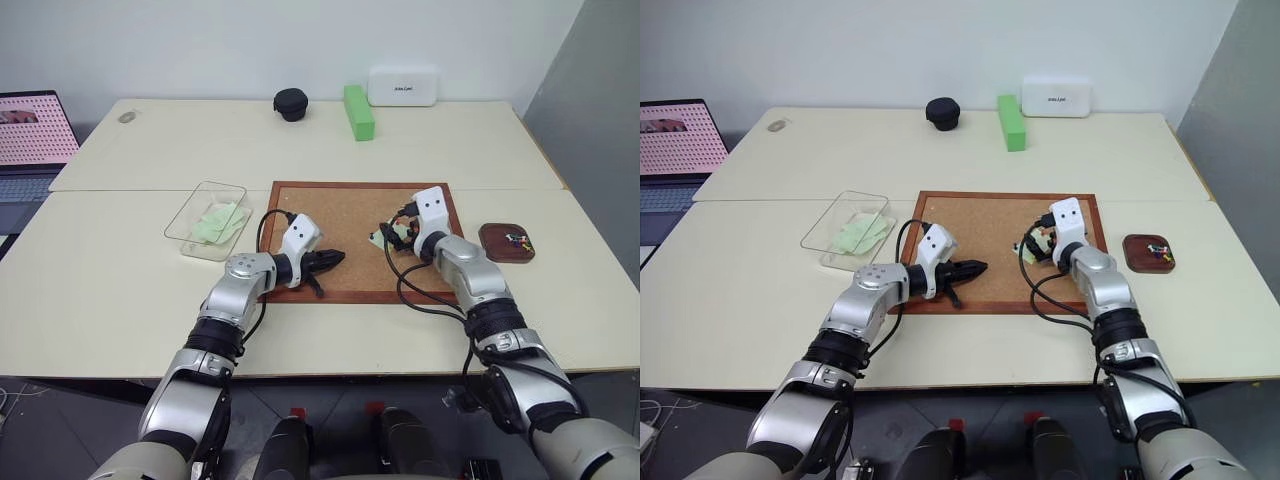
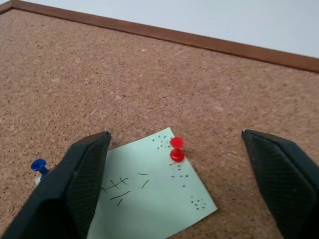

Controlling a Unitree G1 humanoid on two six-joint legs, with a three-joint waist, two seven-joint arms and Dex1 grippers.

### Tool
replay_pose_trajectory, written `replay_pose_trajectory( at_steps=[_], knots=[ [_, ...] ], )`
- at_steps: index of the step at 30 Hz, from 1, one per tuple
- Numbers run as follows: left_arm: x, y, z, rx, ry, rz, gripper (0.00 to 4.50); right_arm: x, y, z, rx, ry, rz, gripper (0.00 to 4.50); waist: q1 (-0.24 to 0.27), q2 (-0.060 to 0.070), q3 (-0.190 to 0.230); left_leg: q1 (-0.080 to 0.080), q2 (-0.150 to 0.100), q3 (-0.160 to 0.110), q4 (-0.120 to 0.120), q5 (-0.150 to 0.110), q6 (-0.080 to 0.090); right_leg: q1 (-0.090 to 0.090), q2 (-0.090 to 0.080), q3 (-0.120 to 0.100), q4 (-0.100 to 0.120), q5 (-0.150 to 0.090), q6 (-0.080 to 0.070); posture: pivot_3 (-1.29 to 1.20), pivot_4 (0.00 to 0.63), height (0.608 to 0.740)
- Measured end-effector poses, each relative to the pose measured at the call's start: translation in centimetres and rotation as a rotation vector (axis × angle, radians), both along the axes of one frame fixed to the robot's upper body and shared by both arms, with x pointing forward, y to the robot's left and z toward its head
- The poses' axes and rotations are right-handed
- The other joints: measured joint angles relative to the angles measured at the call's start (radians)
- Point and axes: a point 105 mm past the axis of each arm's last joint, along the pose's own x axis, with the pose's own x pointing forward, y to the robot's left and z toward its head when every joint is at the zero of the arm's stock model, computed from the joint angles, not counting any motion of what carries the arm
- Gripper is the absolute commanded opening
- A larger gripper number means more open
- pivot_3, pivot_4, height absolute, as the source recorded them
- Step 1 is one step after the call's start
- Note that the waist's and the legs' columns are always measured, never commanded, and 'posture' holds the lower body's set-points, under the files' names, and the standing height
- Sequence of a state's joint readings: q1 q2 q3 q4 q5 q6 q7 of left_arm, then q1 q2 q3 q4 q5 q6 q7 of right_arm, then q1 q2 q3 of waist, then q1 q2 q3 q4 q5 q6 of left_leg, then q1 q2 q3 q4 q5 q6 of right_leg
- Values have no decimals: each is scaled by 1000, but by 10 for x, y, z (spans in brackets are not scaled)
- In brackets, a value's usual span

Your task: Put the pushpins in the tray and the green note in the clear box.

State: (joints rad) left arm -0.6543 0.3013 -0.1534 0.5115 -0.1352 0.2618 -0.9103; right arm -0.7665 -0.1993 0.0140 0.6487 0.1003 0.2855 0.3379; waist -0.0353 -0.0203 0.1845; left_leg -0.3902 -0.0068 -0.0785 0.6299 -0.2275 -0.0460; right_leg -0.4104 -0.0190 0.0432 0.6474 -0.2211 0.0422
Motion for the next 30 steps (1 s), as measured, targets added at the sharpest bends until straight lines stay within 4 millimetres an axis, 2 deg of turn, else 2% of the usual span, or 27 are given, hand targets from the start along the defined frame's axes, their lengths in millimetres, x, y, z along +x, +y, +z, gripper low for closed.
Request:
replay_pose_trajectory(
  at_steps=[5,13,16,26,30],
  knots=[
    [-1,-1,0,0,13,-5,0,1,-1,-1,2,-5,6,2585,0,0,0,0,0,0,0,0,0,0,0,0,0,0,0,0,150,740],
    [-4,-2,-1,4,21,-15,0,2,-7,-2,25,-4,-14,840,-1,0,0,0,0,0,0,0,0,0,0,0,0,0,0,0,150,740],
    [-3,-2,-2,31,6,-6,0,2,-4,-4,30,2,-6,168,-1,0,0,6,0,0,0,0,0,5,0,0,0,-2,3,0,150,740],
    [-4,-1,-6,65,-4,-15,0,1,-3,-4,41,-7,6,71,-1,1,-1,7,0,0,-1,0,0,6,0,0,0,-2,3,0,150,740],
    [-4,-2,-5,65,-4,-16,0,0,-3,3,71,-34,6,71,-1,1,-1,7,0,0,-1,0,0,6,0,1,0,-2,3,0,150,740]
  ],
)
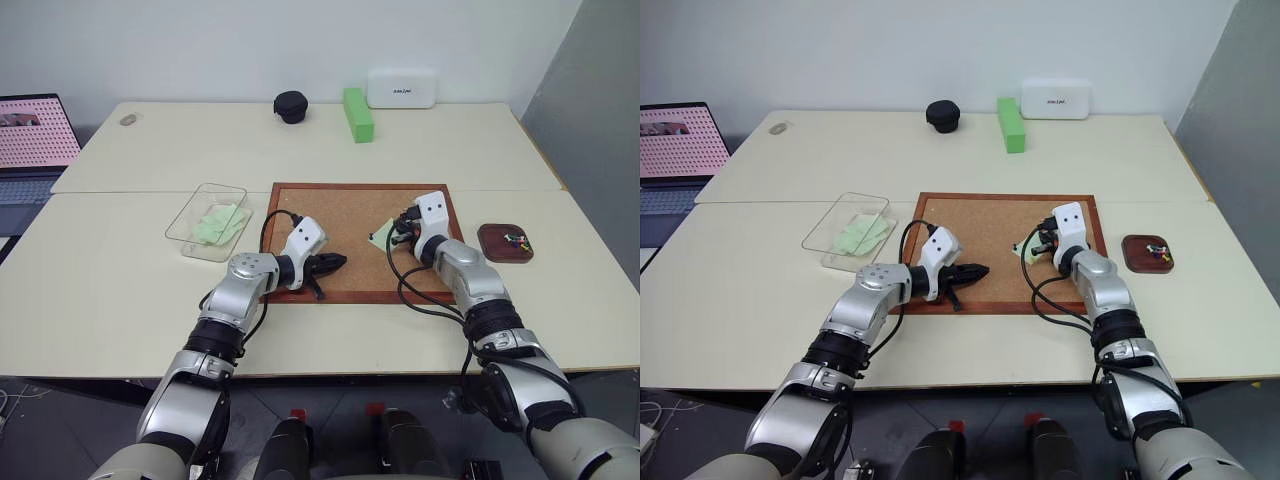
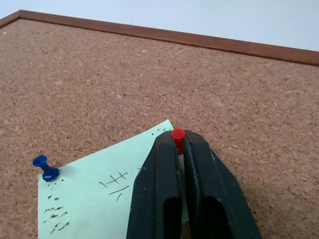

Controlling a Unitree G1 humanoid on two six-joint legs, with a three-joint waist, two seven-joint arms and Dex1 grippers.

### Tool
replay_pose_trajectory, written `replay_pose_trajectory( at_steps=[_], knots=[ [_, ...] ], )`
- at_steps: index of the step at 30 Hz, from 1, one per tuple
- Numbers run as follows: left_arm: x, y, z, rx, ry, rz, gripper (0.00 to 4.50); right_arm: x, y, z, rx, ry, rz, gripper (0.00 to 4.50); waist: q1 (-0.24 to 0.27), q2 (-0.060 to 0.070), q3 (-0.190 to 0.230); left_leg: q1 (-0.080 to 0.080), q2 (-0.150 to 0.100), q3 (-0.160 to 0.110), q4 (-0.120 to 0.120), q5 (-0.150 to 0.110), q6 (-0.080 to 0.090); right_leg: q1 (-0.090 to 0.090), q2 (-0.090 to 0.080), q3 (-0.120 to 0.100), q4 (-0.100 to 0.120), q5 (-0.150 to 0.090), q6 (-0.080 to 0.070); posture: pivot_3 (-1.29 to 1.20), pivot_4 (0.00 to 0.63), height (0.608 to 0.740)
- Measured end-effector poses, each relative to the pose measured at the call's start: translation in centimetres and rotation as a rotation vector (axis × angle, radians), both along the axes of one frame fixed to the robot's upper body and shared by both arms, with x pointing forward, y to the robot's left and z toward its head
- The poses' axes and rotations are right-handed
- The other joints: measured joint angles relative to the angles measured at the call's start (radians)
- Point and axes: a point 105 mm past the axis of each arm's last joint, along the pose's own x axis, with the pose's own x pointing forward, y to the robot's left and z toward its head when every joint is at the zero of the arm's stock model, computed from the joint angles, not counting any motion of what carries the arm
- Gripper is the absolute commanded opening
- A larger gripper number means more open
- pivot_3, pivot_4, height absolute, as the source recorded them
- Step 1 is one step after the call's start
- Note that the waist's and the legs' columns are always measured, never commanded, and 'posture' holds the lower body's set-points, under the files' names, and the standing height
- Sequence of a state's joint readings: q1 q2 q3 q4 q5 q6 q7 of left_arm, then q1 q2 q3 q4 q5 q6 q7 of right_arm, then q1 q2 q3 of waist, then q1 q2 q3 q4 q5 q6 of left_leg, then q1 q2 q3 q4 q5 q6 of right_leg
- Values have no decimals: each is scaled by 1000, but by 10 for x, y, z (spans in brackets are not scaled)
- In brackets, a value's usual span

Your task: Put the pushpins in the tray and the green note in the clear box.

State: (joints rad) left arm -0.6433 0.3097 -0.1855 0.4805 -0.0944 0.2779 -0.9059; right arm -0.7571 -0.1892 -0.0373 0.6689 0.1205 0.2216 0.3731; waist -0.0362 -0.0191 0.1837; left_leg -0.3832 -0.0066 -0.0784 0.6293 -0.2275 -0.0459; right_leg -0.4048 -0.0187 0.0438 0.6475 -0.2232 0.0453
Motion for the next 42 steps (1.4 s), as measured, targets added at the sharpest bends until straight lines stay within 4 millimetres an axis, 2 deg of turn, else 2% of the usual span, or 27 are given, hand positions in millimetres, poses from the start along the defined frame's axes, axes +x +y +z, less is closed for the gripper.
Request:
replay_pose_trajectory(
  at_steps=[3,6,9,12,16,19,21,22,24,25,28,31,33,35,36,42],
  knots=[
    [0,-1,0,-1,3,1,0,-2,3,24,32,-83,17,71,0,0,0,0,0,0,0,0,0,0,0,0,0,0,0,0,150,740],
    [1,-1,-1,-2,7,-2,0,-5,2,36,44,-127,17,71,2,0,-1,0,0,0,0,0,0,0,0,0,0,0,0,0,150,740],
    [1,-1,-1,0,11,-4,0,-9,0,38,45,-133,15,71,2,1,-1,0,0,0,0,0,0,0,0,0,0,0,0,0,150,740],
    [1,-1,-1,2,14,-8,0,-13,-6,29,40,-106,1,71,2,1,-2,0,0,0,0,0,0,0,0,0,0,0,0,0,150,740],
    [1,-2,-1,3,15,-13,0,-17,-16,32,19,-126,-30,71,3,1,-2,0,0,0,0,0,0,0,0,0,-1,0,0,0,150,740],
    [1,-2,-1,6,15,-15,0,-21,-38,38,-23,-153,-106,71,4,1,-2,0,0,0,0,0,0,0,0,0,-1,0,0,0,150,740],
    [0,-3,-2,13,17,-22,0,-26,-62,40,-68,-159,-190,71,7,2,-2,-1,0,0,0,0,0,0,0,0,-2,0,0,0,150,740],
    [0,-2,-3,17,18,-23,0,-29,-83,39,-96,-151,-257,71,5,2,-2,-1,0,0,0,0,0,0,0,0,-2,0,0,0,150,740],
    [-1,-2,-4,20,22,-25,0,-36,-109,36,-121,-127,-340,71,5,3,-3,-1,-1,0,-1,0,0,0,-1,0,-2,-1,0,0,150,740],
    [-1,-1,-4,23,23,-24,0,-41,-132,32,-131,-100,-412,71,4,3,-4,-1,0,1,-1,0,0,0,-1,0,-2,-1,0,0,150,740],
    [-1,0,-5,27,24,-22,0,-49,-152,25,-132,-51,-473,71,3,6,-6,0,0,1,-1,0,0,0,0,0,-2,-1,0,0,150,740],
    [-2,-1,-6,25,25,-24,0,-52,-155,16,-112,2,-472,71,3,8,-7,0,-1,1,-1,0,0,0,0,1,-2,-1,1,0,150,740],
    [-1,-2,-5,28,24,-24,0,-53,-155,15,-108,13,-465,565,2,9,-8,-1,-1,1,-1,0,0,0,0,1,-2,-1,1,0,150,740],
    [-1,-3,-4,26,23,-28,0,-53,-155,15,-104,20,-463,704,5,8,-8,-1,-1,1,-1,0,0,0,0,1,-3,-1,1,0,150,740],
    [-1,-3,-5,26,24,-28,0,-53,-155,15,-102,22,-462,1073,5,8,-8,-1,-1,1,-1,0,0,0,-1,1,-3,-1,1,0,150,740],
    [-1,-3,-5,26,26,-27,0,-53,-156,15,-93,27,-459,2252,5,9,-8,-1,-1,1,-1,0,0,0,-1,1,-3,-1,1,0,150,740]
  ],
)
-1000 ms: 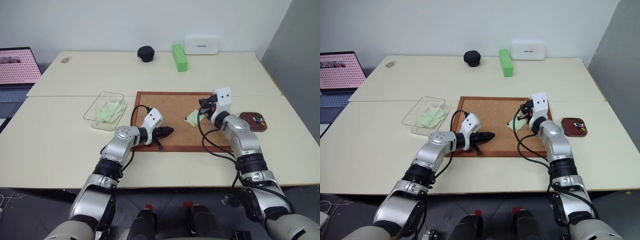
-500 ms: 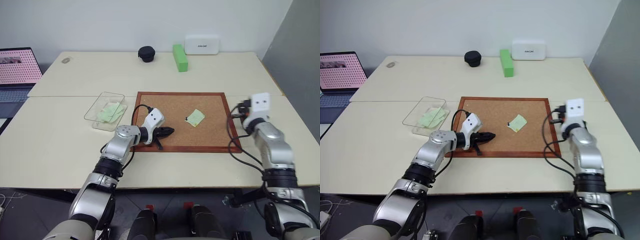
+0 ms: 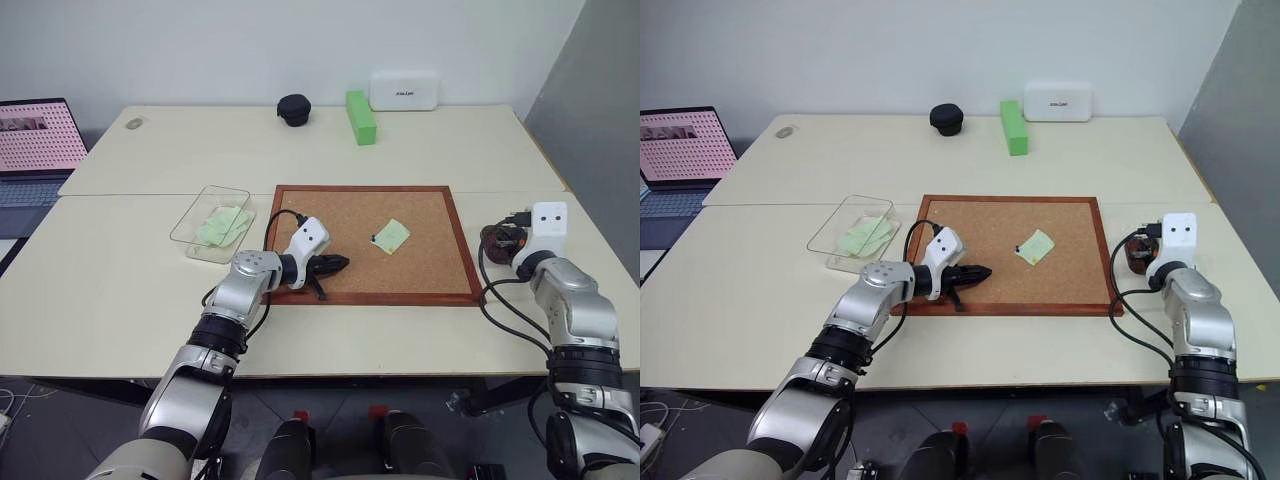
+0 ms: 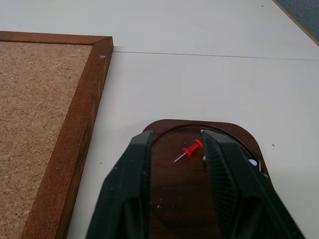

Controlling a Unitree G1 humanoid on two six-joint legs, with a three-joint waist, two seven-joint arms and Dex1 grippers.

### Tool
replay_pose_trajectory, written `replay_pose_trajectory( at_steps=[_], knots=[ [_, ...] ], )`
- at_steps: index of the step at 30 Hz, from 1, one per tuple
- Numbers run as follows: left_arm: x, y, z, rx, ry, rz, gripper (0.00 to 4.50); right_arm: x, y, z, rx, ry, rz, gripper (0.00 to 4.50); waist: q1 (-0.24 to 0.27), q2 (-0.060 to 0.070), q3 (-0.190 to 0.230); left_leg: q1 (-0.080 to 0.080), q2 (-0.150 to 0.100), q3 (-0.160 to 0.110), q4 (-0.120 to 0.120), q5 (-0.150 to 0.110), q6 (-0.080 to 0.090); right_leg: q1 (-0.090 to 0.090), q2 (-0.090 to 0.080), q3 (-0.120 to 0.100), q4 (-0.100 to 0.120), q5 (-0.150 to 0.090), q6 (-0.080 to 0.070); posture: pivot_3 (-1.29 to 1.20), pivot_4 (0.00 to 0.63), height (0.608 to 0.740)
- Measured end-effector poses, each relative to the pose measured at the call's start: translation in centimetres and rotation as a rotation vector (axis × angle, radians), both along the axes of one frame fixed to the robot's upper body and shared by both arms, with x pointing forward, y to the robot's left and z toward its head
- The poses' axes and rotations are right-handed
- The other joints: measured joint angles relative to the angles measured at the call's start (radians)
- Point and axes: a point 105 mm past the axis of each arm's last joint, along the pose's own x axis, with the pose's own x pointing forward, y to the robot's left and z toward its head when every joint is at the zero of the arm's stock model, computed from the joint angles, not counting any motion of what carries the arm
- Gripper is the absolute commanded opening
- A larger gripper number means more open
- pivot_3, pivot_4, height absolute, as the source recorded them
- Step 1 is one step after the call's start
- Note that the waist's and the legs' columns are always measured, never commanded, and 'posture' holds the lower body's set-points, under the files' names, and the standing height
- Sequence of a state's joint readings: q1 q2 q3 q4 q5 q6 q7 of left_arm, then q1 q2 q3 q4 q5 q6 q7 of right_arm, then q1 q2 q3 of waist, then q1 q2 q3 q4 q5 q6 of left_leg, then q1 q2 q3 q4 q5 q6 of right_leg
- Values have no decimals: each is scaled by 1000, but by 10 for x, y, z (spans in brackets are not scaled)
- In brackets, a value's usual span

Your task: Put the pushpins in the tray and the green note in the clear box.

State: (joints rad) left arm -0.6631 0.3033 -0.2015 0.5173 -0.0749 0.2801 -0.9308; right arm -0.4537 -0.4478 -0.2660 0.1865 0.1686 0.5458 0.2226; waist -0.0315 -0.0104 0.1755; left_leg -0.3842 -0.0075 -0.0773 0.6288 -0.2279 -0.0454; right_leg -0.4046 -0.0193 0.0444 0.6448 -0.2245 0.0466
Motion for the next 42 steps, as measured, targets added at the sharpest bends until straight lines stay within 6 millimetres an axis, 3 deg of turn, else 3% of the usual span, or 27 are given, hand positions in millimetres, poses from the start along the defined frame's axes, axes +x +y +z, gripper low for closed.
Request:
replay_pose_trajectory(
  at_steps=[9,11,16,21,24,32,37,38,42],
  knots=[
    [0,0,-1,-1,2,1,0,-2,-7,5,-19,-16,-8,3971,0,0,0,0,0,0,0,0,0,0,0,0,0,0,0,0,150,740],
    [-1,0,-1,-2,2,0,0,-4,3,10,-39,-38,85,3971,0,0,0,0,0,0,0,0,0,0,0,0,0,0,0,0,150,740],
    [-1,-1,-1,-2,3,-1,0,-26,78,17,-17,-72,521,3971,-1,0,-1,0,0,-1,0,0,0,0,0,-1,-1,0,1,0,150,740],
    [0,-2,1,-3,-2,-3,0,-46,119,2,-30,-26,723,3971,1,-1,-1,0,0,-1,0,0,0,0,0,-1,-2,-1,1,0,150,740],
    [0,-2,1,-1,-3,-2,0,-45,138,-9,-6,-18,768,3971,0,-1,-1,0,0,-1,0,0,0,0,0,-1,-1,-1,1,0,150,740],
    [1,-2,2,0,-6,-6,0,-20,154,-13,11,-42,776,3971,2,-1,-1,0,0,-1,-1,0,0,0,0,-2,-1,-1,1,0,150,740],
    [-1,-1,0,0,-5,-3,0,-14,160,-25,40,-17,781,3971,1,-1,-1,0,0,-1,-1,0,0,0,0,-1,-1,-1,1,0,150,740],
    [-1,-1,1,1,-6,-3,0,-14,160,-28,44,-9,787,3613,1,-1,-1,0,0,-1,-1,0,0,0,0,-1,-1,-1,1,0,150,740],
    [-1,0,1,3,-8,-2,0,-9,165,-35,57,2,787,2861,-1,-1,-1,0,0,-1,-1,0,0,0,0,-1,-1,-1,0,0,150,740]
  ],
)
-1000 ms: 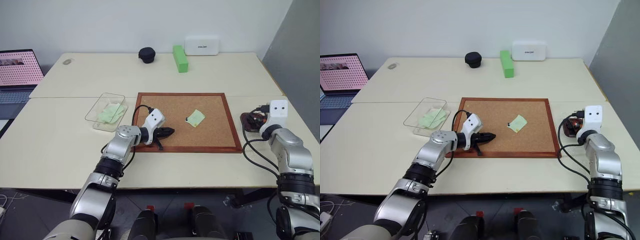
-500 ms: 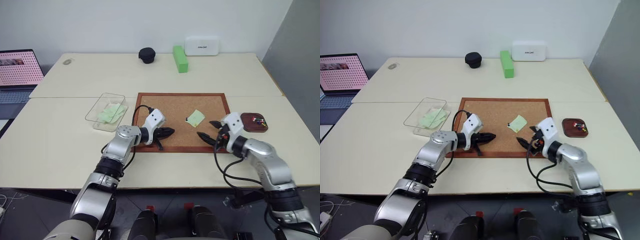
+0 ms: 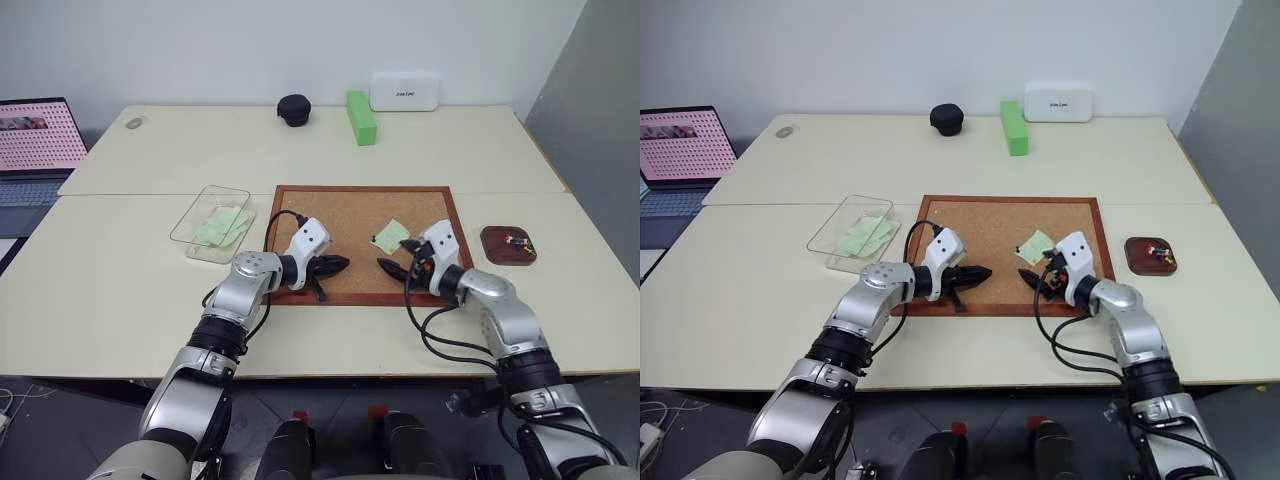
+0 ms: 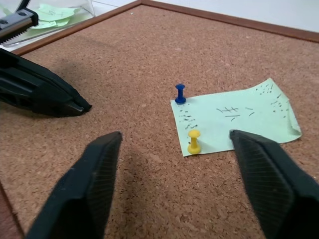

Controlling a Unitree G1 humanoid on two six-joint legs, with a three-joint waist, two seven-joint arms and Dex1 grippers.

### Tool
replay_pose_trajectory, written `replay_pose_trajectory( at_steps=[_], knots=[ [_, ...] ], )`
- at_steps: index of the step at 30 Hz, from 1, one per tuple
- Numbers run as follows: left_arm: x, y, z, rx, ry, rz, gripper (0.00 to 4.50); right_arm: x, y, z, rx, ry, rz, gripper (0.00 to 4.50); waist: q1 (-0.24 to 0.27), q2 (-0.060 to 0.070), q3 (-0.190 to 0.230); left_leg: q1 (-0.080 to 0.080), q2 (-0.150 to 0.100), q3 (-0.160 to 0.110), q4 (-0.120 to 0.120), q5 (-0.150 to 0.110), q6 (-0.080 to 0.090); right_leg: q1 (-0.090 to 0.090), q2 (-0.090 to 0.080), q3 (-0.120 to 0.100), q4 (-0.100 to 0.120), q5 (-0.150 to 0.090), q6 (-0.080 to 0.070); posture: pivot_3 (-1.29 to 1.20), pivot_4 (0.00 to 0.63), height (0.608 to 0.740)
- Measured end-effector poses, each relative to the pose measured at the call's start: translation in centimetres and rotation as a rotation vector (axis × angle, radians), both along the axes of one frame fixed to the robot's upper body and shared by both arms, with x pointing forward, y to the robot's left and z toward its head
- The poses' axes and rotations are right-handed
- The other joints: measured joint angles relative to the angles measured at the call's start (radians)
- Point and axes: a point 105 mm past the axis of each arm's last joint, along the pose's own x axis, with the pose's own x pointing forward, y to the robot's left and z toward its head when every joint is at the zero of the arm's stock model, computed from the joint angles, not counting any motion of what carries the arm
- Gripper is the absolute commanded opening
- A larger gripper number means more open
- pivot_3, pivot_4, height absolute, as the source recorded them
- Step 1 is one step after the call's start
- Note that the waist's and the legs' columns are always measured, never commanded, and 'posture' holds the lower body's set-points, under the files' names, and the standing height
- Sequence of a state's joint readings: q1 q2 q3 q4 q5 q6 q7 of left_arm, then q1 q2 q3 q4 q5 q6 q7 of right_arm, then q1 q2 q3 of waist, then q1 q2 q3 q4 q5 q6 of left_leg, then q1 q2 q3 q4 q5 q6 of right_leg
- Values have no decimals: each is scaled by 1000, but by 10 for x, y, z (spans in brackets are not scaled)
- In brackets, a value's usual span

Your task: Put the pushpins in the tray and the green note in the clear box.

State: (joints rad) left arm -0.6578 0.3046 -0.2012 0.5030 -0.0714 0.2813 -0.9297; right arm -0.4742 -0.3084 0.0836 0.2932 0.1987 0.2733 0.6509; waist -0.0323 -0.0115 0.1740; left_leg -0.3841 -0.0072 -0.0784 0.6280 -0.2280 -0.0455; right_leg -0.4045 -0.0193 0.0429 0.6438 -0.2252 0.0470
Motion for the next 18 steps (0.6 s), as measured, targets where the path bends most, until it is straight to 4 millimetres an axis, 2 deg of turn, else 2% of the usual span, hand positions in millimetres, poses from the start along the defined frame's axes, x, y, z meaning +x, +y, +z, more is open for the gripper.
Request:
replay_pose_trajectory(
  at_steps=[6,14,18],
  knots=[
    [0,0,0,0,-2,-1,0,7,10,1,-2,-16,15,1665,0,0,0,0,0,0,0,0,0,0,0,0,0,0,0,0,150,740],
    [0,0,1,1,-3,0,0,13,2,0,10,-23,-20,91,-1,0,0,0,0,0,0,0,0,0,0,0,0,0,0,0,150,740],
    [0,0,1,1,-4,-1,0,13,2,1,9,-25,-23,14,-1,0,0,0,0,0,0,0,0,0,0,0,0,0,0,0,150,740]
  ],
)
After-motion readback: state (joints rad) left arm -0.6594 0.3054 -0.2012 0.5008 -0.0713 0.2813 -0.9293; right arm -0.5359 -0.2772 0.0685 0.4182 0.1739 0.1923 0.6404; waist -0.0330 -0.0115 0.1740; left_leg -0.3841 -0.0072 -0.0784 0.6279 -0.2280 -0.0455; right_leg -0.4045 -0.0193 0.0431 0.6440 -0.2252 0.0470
